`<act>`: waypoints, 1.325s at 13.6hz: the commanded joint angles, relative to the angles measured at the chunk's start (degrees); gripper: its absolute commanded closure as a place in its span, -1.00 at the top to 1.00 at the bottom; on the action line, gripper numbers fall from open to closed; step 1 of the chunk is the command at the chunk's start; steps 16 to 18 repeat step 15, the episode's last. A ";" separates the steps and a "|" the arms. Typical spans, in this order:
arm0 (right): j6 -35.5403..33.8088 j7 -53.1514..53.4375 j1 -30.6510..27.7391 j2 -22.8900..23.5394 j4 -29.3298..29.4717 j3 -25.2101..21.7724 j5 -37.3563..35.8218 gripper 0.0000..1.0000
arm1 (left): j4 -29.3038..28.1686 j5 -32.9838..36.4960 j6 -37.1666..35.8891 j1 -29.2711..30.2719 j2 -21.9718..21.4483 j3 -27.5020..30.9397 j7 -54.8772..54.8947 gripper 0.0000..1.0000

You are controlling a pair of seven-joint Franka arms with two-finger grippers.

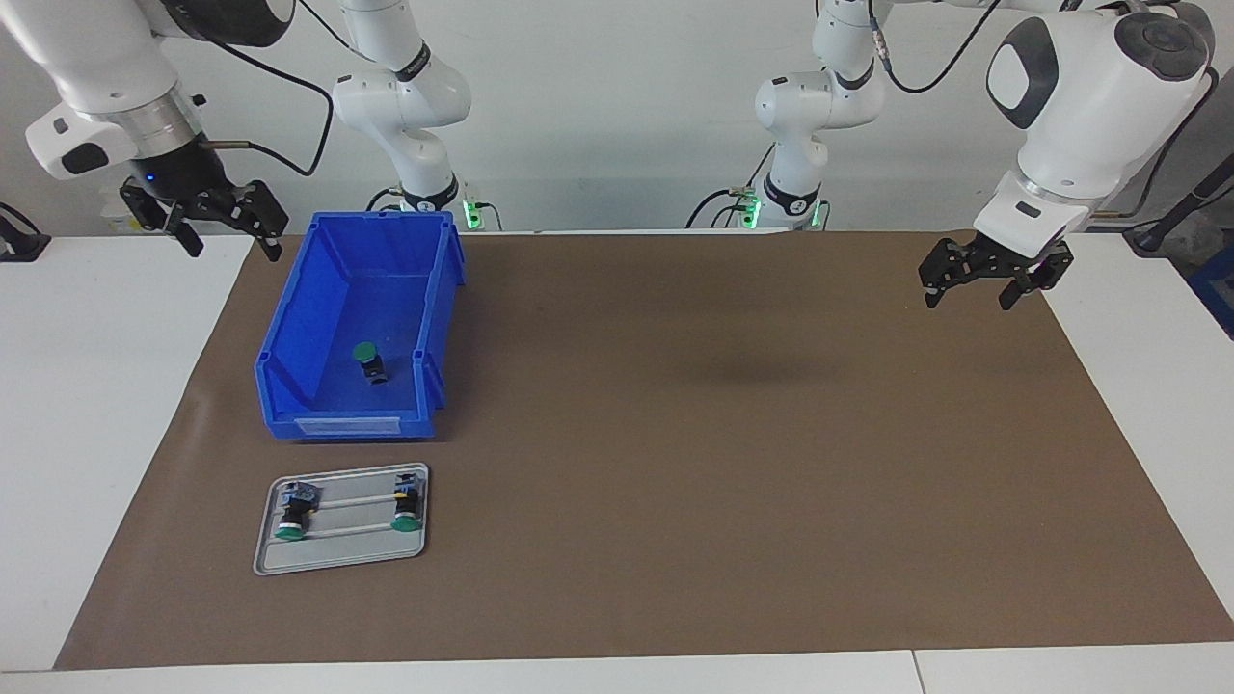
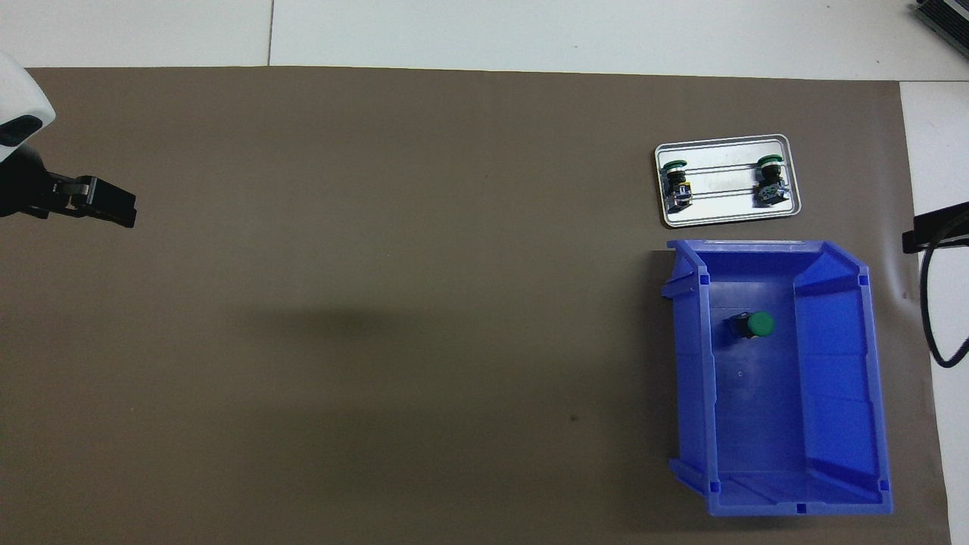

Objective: Place and press button with both arms

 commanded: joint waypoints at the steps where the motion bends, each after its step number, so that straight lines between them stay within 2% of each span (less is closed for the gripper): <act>1: -0.80 -1.46 0.02 0.01 0.75 0.70 -2.33 1.00 | -2.04 0.80 0.58 0.41 -1.77 -0.29 0.04 1.00; 9: -0.01 2.04 2.05 -1.22 -1.80 0.79 -1.10 1.00 | -2.04 0.80 0.58 0.41 -1.77 -0.29 0.04 1.00; 18: -0.10 1.52 1.96 -1.22 -1.89 0.79 -1.10 1.00 | -2.04 0.80 0.58 0.41 -1.69 -0.29 0.04 1.00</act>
